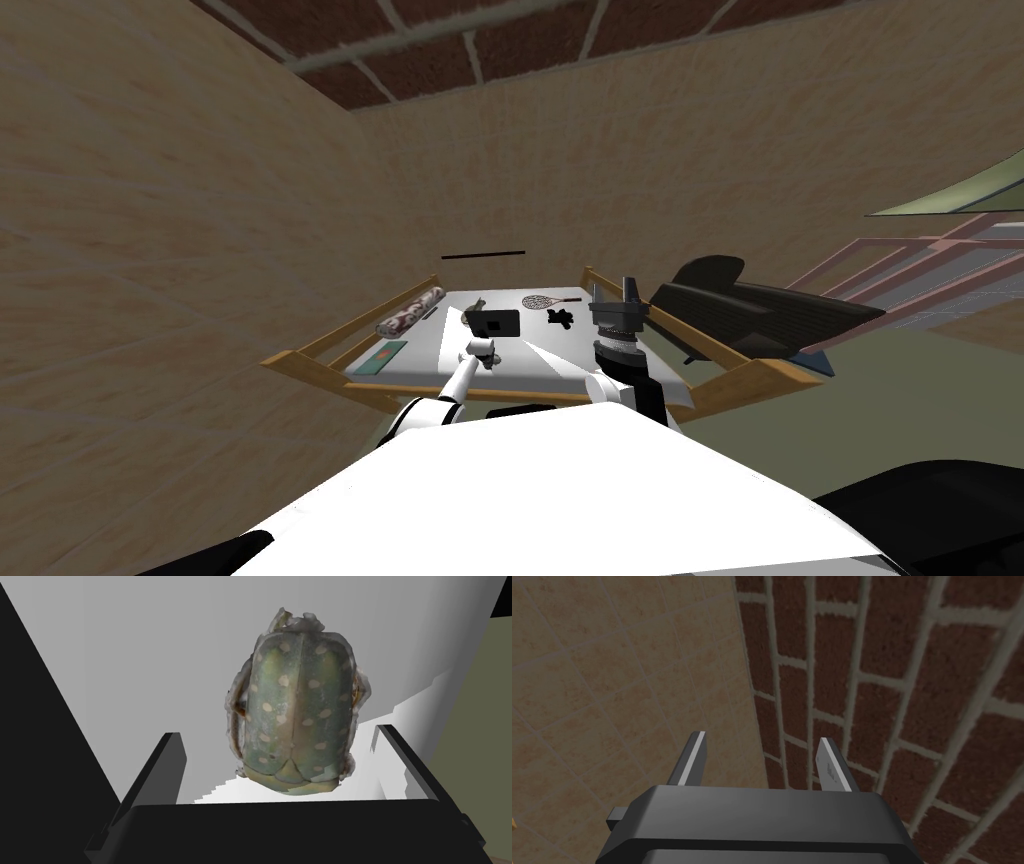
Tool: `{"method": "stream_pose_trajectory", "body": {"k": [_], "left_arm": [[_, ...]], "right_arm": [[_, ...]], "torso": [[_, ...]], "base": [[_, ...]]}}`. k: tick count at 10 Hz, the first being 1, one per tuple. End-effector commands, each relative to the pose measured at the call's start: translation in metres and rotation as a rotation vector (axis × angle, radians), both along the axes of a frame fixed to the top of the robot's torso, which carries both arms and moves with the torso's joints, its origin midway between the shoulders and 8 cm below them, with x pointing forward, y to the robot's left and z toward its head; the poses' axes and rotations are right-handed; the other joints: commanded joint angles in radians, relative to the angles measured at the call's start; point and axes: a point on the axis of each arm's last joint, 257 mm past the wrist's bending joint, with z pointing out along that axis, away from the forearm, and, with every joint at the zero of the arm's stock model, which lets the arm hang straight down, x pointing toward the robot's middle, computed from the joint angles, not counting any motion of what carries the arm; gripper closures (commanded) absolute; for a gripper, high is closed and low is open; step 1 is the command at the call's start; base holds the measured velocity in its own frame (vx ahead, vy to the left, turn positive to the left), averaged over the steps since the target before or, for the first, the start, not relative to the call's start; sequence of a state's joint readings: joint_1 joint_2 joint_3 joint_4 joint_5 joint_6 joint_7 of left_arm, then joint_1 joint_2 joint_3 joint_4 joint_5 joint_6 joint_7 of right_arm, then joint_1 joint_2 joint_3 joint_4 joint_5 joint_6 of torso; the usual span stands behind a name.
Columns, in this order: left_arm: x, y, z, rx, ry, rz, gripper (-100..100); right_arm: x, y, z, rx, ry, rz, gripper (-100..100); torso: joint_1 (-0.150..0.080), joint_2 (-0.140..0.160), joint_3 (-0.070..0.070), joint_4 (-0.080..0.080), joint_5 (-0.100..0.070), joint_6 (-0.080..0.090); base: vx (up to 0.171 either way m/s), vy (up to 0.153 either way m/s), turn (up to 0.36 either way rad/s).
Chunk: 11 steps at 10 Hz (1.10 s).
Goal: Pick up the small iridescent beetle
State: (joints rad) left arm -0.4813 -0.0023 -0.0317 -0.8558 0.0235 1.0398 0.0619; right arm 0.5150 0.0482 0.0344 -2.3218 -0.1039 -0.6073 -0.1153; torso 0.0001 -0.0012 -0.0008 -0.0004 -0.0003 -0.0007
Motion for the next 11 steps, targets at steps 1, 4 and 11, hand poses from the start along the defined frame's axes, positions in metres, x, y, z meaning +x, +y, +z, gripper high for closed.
{"method": "stream_pose_trajectory", "body": {"k": [1, 4, 11], "left_arm": [[0.000, 0.000, 0.000, 0.000, 0.000, 0.000, 100], [0.000, 0.000, 0.000, -0.001, -0.001, 0.000, 100], [0.010, -0.002, 0.017, 0.000, 0.002, -0.003, 0]], "right_arm": [[0.000, 0.000, 0.000, 0.000, 0.000, 0.000, 0], [0.000, 0.000, 0.000, 0.000, 0.000, 0.000, 0], [0.000, 0.000, 0.000, 0.000, 0.000, 0.000, 0]], "torso": [[0.000, 0.000, 0.000, 0.000, 0.000, 0.000], [0.000, 0.000, 0.000, 0.000, 0.000, 0.000], [0.001, 0.003, 0.002, 0.001, 0.000, 0.000]], "base": [[0.000, 0.000, 0.000], [0.000, 0.000, 0.000], [-0.024, 0.006, 0.007]]}}
